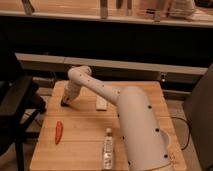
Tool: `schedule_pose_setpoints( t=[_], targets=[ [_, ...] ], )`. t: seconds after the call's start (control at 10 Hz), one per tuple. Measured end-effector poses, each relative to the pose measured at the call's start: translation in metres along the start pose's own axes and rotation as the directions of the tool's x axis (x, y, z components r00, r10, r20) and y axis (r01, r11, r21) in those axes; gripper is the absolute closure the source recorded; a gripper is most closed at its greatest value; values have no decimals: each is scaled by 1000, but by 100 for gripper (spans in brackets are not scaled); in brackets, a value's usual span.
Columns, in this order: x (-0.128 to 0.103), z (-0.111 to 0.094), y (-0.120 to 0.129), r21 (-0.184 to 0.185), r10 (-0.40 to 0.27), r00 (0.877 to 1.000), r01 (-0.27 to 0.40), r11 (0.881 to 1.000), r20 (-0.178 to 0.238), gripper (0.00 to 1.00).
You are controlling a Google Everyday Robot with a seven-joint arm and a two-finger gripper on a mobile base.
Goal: Push the eraser across the table
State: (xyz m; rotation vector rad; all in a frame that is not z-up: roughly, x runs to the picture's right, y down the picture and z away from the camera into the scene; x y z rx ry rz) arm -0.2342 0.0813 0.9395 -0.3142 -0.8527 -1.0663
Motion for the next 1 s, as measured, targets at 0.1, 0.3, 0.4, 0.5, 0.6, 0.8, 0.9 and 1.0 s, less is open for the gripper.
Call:
schedule_pose_setpoints(
  t=[0.1,0.3,0.4,0.5,0.6,0.8,0.9,1.0],
  targets=[
    [0,0,0,0,0,1000,0,1000,0,100],
    [-2,1,-2,0,-16,1000,16,1000,14,100],
    [-3,3,-4,0,-26,999,26,1000,21,100],
    [-4,3,-4,-1,-29,999,29,1000,23,100],
    [-4,3,-4,0,-28,999,28,1000,24,100],
    [-4,4,-5,0,-34,999,34,999,28,100],
    [-5,5,-7,0,-48,998,48,999,38,100],
    [-7,6,-8,-1,-51,998,51,999,41,100]
  ],
)
